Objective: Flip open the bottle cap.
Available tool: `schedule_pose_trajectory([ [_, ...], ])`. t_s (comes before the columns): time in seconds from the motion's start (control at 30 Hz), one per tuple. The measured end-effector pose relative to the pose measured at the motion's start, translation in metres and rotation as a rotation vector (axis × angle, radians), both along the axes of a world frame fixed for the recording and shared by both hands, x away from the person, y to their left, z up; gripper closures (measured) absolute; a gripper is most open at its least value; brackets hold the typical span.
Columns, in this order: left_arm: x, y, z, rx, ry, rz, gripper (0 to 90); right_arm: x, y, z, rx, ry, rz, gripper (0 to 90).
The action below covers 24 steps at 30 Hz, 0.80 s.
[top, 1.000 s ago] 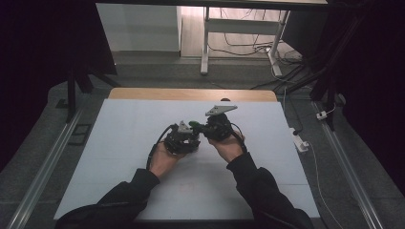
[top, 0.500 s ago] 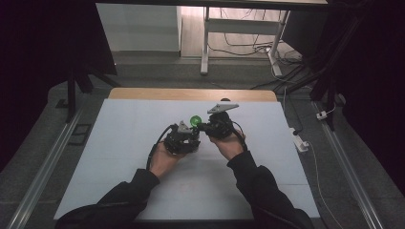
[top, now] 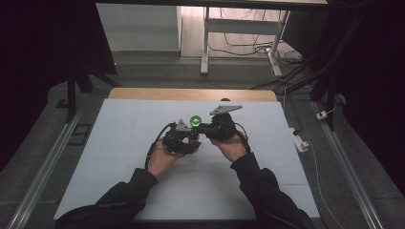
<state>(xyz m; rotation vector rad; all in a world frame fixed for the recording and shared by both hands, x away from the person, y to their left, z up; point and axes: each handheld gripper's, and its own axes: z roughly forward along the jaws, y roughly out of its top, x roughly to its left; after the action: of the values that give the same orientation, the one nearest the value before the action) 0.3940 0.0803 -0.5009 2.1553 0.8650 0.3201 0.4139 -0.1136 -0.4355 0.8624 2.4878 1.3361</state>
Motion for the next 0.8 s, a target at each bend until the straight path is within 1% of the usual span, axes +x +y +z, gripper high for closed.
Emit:
schedule_pose_trajectory([
  [0.03, 0.000, 0.001, 0.000, -0.007, 0.003, -0.003, 31.0, -0.001, -0.001, 0.001, 0.002, 0.006, 0.001, 73.5],
  [0.07, 0.000, 0.003, 0.001, -0.007, 0.010, -0.018, 29.2, -0.002, -0.001, 0.001, 0.001, 0.005, -0.001, 71.3],
  [0.13, -0.001, 0.007, 0.004, -0.019, 0.024, -0.025, 26.3, -0.004, -0.002, 0.002, -0.001, 0.011, -0.003, 66.6],
  [0.17, -0.002, 0.009, 0.005, -0.030, 0.030, -0.025, 25.3, -0.005, -0.003, 0.002, -0.005, 0.007, -0.006, 64.4],
  [0.23, -0.003, 0.013, 0.007, -0.044, 0.045, -0.034, 23.6, -0.006, -0.004, 0.002, -0.008, 0.001, -0.015, 60.0],
  [0.33, -0.006, 0.019, 0.011, -0.050, 0.053, -0.042, 20.6, -0.009, -0.006, 0.002, -0.007, 0.005, -0.025, 53.9],
  [0.37, -0.008, 0.021, 0.013, -0.060, 0.054, -0.043, 20.5, -0.010, -0.007, 0.003, -0.004, 0.010, -0.028, 52.0],
  [0.4, -0.009, 0.024, 0.014, -0.066, 0.064, -0.050, 20.1, -0.011, -0.008, 0.003, 0.000, 0.010, -0.030, 50.1],
  [0.47, -0.011, 0.027, 0.017, -0.083, 0.080, -0.047, 18.7, -0.013, -0.010, 0.003, 0.006, 0.015, -0.035, 46.2],
  [0.53, -0.013, 0.029, 0.020, -0.075, 0.092, -0.048, 18.0, -0.015, -0.012, 0.003, 0.013, 0.023, -0.032, 42.1],
  [0.63, -0.016, 0.033, 0.023, -0.086, 0.101, -0.057, 15.5, -0.017, -0.015, 0.003, 0.010, 0.031, -0.031, 37.1],
  [0.7, -0.018, 0.036, 0.025, -0.095, 0.119, -0.069, 12.5, -0.019, -0.016, 0.003, 0.007, 0.031, -0.028, 33.0],
  [0.73, -0.019, 0.037, 0.025, -0.101, 0.121, -0.071, 11.1, -0.022, -0.018, 0.003, -0.001, 0.037, -0.026, 28.9],
  [0.8, -0.022, 0.040, 0.026, -0.101, 0.128, -0.077, 9.8, -0.024, -0.018, 0.003, -0.003, 0.037, -0.024, 27.2],
])
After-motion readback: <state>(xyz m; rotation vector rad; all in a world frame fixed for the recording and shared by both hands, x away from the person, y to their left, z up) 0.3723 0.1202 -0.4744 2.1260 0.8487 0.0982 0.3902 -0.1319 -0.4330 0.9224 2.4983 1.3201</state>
